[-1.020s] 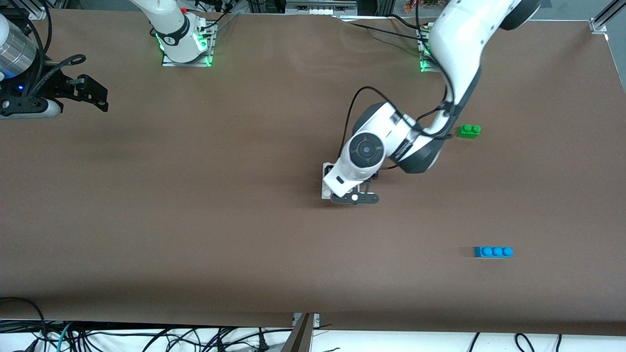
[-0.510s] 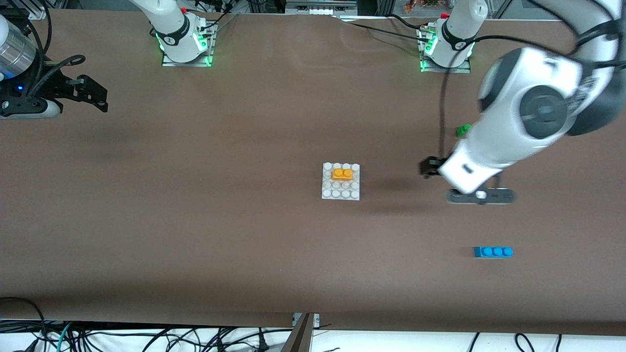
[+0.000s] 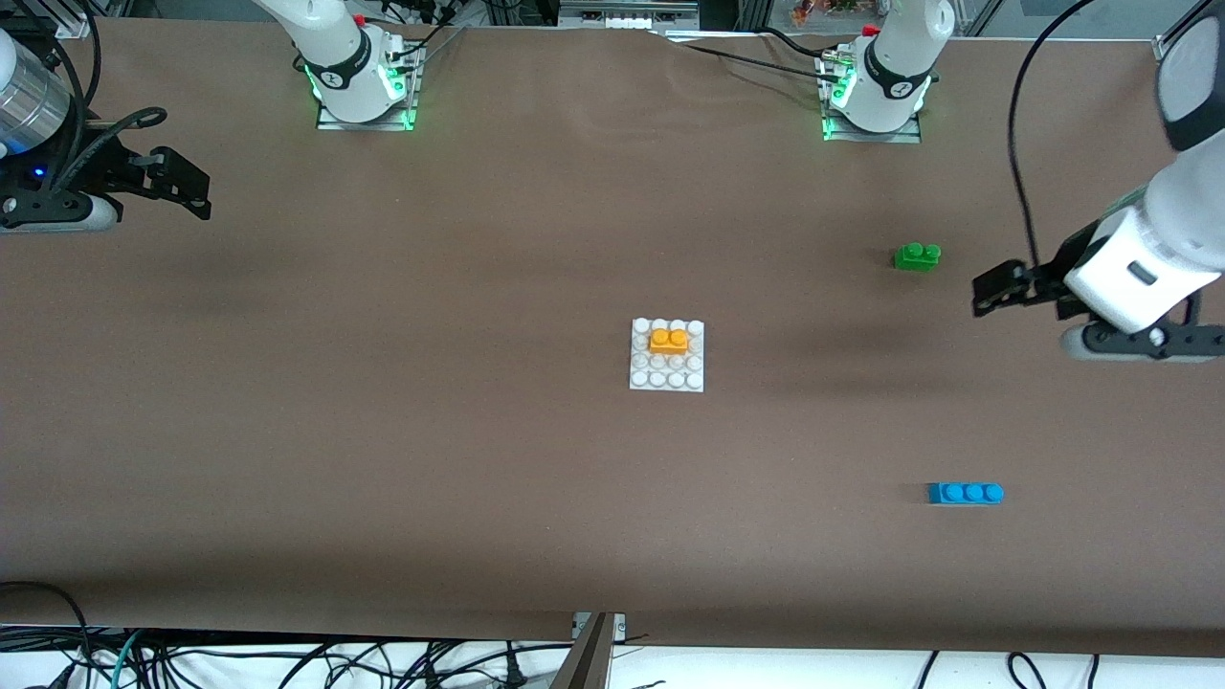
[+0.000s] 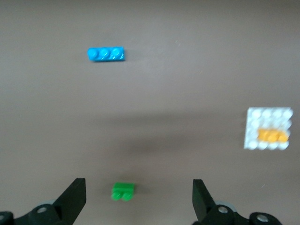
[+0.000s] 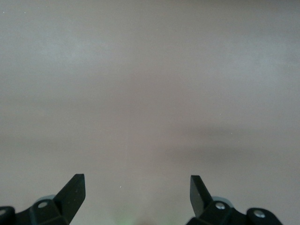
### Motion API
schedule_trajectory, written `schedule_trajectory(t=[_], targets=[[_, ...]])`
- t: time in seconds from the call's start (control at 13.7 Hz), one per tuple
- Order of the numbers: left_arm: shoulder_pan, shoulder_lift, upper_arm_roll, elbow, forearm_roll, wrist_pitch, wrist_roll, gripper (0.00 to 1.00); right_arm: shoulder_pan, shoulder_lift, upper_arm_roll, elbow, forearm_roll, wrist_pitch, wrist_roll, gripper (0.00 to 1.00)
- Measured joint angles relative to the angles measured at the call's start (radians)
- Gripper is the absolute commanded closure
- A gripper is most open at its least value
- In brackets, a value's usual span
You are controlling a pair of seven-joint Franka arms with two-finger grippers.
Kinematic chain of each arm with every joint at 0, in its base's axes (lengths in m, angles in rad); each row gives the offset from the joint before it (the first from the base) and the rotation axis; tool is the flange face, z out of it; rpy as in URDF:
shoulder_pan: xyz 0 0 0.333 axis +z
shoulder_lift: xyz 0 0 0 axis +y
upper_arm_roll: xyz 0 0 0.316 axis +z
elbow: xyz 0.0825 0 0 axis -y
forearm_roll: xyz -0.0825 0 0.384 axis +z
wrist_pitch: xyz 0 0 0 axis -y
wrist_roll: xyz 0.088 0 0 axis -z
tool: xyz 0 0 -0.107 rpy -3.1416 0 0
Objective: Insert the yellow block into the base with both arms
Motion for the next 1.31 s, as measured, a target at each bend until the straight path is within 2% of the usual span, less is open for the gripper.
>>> schedule_trajectory(t=[0.15,0.29,0.51,1.31], targets=[[-0.083,-0.081,0.103,-0.118,-0.01,0.027,0.024,0.0,0.0,0.0,0.0,0.0,0.0,0.0,0.0,0.01],[-0.109,-0.142,0.126,-0.202,-0.01,0.093,0.025,0.0,0.0,0.0,0.0,0.0,0.0,0.0,0.0,0.01],[-0.107,-0.193,0.132,-0.259,-0.048,0.113,0.025,0.0,0.0,0.0,0.0,0.0,0.0,0.0,0.0,0.01],[-0.085,-0.203,0.14,-0.284,-0.072,0.129,0.03,0.0,0.0,0.0,-0.001,0.0,0.0,0.0,0.0,0.01]])
